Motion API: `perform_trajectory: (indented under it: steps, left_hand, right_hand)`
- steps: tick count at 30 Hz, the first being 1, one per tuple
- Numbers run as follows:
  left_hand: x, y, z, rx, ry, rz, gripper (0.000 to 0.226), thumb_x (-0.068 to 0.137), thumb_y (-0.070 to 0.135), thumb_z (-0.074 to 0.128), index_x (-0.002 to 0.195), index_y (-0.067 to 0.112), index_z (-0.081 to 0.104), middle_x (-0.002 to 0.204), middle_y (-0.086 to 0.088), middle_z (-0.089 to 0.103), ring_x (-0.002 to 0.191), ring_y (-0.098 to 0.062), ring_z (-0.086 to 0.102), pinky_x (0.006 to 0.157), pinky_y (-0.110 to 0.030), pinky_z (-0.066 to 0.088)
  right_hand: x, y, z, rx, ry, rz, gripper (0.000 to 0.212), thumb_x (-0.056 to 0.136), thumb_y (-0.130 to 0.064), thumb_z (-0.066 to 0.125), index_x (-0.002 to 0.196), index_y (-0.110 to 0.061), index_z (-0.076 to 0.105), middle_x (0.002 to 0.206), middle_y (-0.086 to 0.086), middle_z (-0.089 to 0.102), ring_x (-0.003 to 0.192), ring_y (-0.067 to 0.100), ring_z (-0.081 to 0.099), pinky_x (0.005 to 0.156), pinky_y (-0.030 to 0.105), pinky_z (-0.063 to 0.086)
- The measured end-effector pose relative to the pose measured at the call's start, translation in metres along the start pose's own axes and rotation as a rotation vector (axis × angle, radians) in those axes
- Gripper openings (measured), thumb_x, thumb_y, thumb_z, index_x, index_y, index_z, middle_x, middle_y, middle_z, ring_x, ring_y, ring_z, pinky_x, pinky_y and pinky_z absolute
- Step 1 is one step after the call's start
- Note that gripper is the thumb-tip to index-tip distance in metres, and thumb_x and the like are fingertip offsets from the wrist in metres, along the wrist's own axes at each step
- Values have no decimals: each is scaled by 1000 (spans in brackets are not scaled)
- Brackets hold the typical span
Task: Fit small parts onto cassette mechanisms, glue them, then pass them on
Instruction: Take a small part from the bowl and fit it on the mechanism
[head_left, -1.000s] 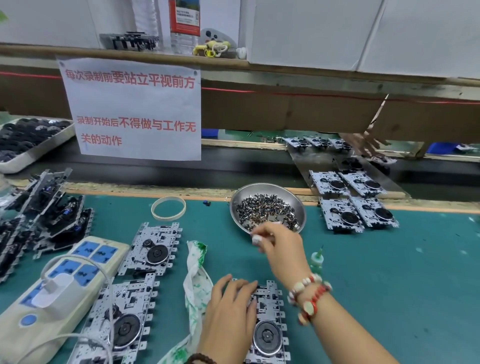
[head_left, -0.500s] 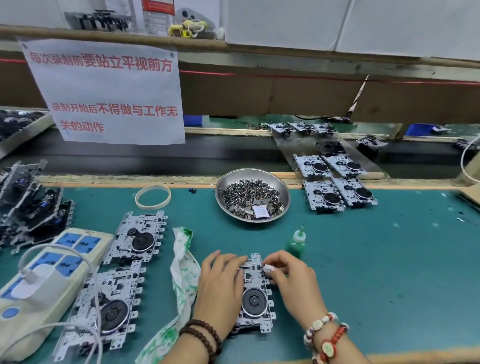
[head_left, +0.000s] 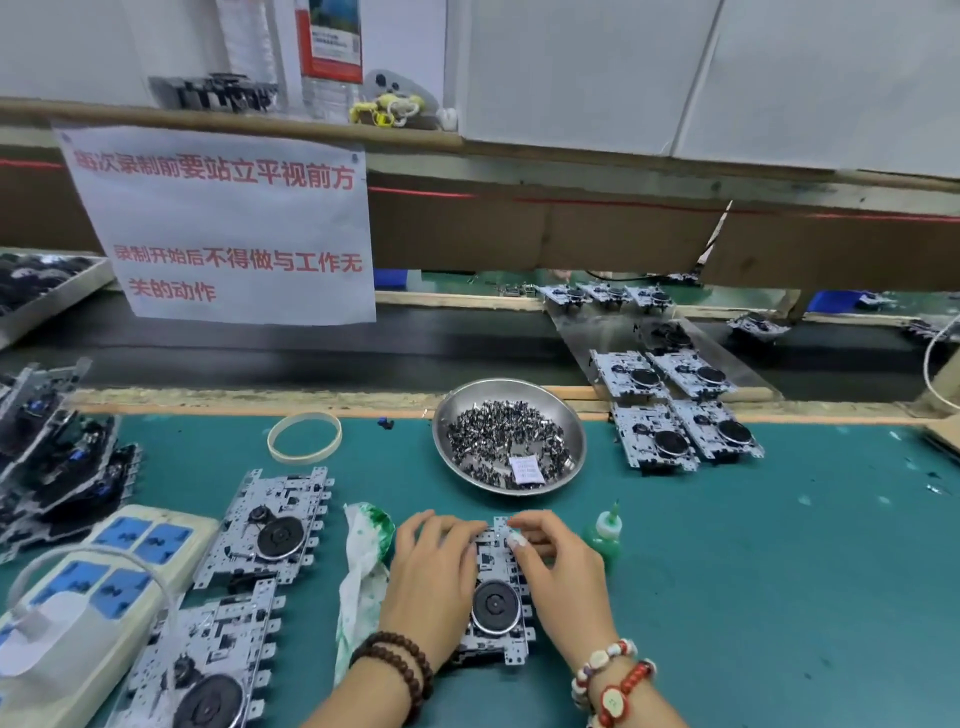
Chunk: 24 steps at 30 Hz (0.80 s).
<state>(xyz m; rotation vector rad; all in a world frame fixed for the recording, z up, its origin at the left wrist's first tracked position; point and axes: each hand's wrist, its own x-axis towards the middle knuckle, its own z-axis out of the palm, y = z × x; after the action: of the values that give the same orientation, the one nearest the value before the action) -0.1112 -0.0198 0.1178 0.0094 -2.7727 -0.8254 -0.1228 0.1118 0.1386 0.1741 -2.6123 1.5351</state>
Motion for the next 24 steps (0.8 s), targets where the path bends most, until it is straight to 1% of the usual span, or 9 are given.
perform_trajectory:
  steps: [2, 6, 10, 13, 15, 17, 18, 20, 24]
  left_hand:
    - [3, -4, 1, -16, 3, -20, 34, 99, 32, 29, 129, 40, 42, 125, 20, 42, 126, -8, 17, 105, -15, 12]
    - [4, -6, 4, -21, 28, -49, 33, 98, 36, 28, 128, 46, 39, 125, 24, 37, 124, -3, 12, 104, -16, 13]
    - [6, -4, 4, 10, 0, -70, 33, 98, 39, 26, 128, 48, 35, 126, 26, 33, 125, -3, 10, 104, -21, 17]
    - [10, -2, 1, 50, -30, -54, 29, 97, 40, 25, 123, 49, 35, 121, 27, 34, 120, -2, 12, 99, -26, 21]
    - [14, -3, -1, 42, -33, -33, 25, 97, 40, 27, 118, 48, 39, 115, 27, 35, 116, -1, 14, 97, -25, 22]
    - [17, -6, -2, 16, -25, 2, 23, 96, 42, 29, 114, 47, 43, 110, 30, 35, 111, 3, 16, 95, -20, 22]
    - [18, -7, -3, 1, -25, 18, 23, 96, 43, 29, 113, 47, 44, 107, 31, 35, 109, 5, 18, 92, -17, 22]
    - [18, -9, -3, -31, -32, 28, 22, 95, 43, 31, 113, 47, 44, 103, 33, 33, 105, 7, 18, 90, -14, 22]
    - [18, -10, 0, -58, -19, 10, 17, 95, 38, 34, 109, 48, 33, 106, 34, 31, 110, 6, 17, 97, -15, 22]
  right_hand:
    - [6, 2, 4, -7, 11, -15, 15, 87, -11, 63, 84, -26, 66, 79, -14, 67, 75, -6, 59, 69, 4, 43]
    - [14, 10, 7, 29, 53, -24, 31, 85, -8, 65, 78, -38, 61, 74, -16, 68, 78, -6, 62, 72, 7, 47]
    - [18, 17, 8, 21, 53, -44, 25, 85, -9, 65, 77, -33, 61, 77, -20, 68, 75, -2, 64, 70, 16, 52]
    - [23, 16, 7, 17, 20, -35, 23, 86, -8, 63, 76, -29, 61, 77, -17, 67, 72, 2, 62, 68, 20, 52]
    - [25, 16, 7, -1, 18, -32, 24, 87, -7, 61, 76, -29, 60, 78, -17, 66, 73, 2, 61, 69, 21, 52]
    - [26, 17, 8, -17, 36, -33, 26, 87, -6, 59, 78, -30, 60, 77, -16, 66, 76, 2, 60, 70, 26, 53]
    - [26, 18, 8, -28, 45, -42, 27, 87, -5, 59, 79, -31, 60, 75, -14, 66, 77, 2, 60, 71, 26, 53]
    - [25, 17, 10, -62, 43, -96, 28, 87, -6, 60, 79, -33, 59, 79, -13, 65, 81, 0, 59, 70, 16, 49]
    - [25, 11, 13, -144, -54, -169, 26, 81, -11, 69, 80, -35, 59, 87, -13, 58, 89, -1, 54, 63, 9, 42]
